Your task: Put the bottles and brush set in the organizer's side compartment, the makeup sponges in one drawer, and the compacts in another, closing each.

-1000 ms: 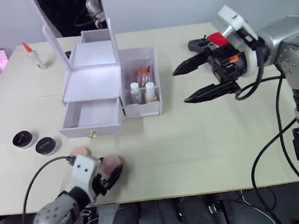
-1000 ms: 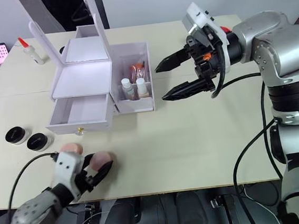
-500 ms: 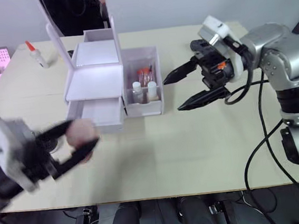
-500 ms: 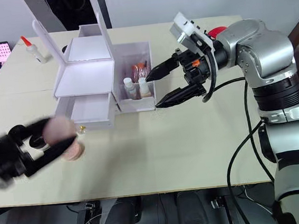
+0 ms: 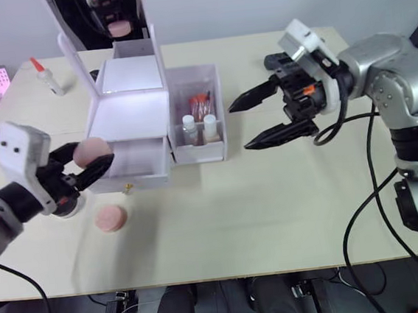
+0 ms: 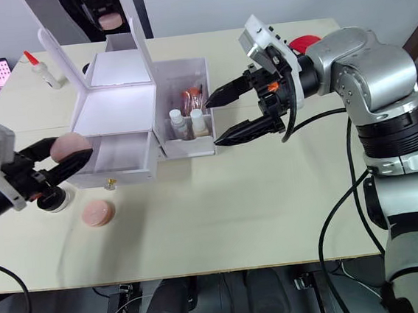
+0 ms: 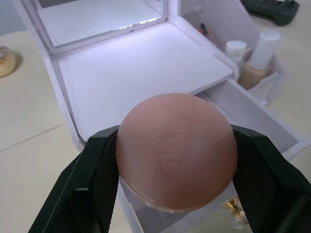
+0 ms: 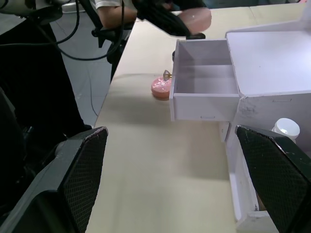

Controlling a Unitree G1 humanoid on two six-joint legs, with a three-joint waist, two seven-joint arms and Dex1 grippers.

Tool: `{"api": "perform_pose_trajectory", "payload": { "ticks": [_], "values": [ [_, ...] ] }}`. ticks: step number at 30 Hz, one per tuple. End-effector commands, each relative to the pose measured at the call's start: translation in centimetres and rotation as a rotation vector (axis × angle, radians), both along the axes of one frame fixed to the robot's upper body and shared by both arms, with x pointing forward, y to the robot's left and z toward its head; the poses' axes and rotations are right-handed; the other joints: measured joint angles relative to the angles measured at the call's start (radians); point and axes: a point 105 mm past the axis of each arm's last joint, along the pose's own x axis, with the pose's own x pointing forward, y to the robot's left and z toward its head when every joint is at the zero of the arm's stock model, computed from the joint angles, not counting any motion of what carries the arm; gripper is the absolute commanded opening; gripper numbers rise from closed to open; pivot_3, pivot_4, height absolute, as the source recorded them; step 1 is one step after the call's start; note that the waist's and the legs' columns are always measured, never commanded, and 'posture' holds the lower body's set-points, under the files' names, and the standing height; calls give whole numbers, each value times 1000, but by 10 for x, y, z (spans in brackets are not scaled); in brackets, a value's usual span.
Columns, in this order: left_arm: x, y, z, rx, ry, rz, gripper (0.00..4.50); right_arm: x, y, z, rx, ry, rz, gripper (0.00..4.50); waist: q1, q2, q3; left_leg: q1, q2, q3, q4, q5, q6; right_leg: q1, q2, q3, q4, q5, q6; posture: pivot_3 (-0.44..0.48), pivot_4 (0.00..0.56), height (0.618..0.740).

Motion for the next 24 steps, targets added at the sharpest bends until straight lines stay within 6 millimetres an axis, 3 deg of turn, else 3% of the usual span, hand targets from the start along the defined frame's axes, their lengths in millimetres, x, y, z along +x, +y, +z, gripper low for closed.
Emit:
{"api": "perform_pose_trajectory", "payload": {
  "ticks": [1, 15, 24],
  "values": [
    [6, -2, 3, -1, -49, 8, 2705, -5, -1, 16, 38, -61, -2, 4500, 1, 0, 0, 0, 0, 0, 1, 0, 0, 0, 0, 0, 0, 0, 0, 0, 150, 740],
    [20, 1, -8, -43, -52, 32, 2705, -11, -1, 34, 78, -50, -61, 4500, 1, -1, 0, 0, 0, 0, 3, 0, 0, 1, 0, 0, 0, 1, 1, 0, 150, 740],
    [25, -5, -6, -62, -61, -4, 2705, -9, -1, 32, 70, -54, -75, 4500, 0, -1, 0, 0, 0, -1, 3, 0, 0, 2, 0, 0, 0, 1, 1, 0, 150, 740]
  ]
}}
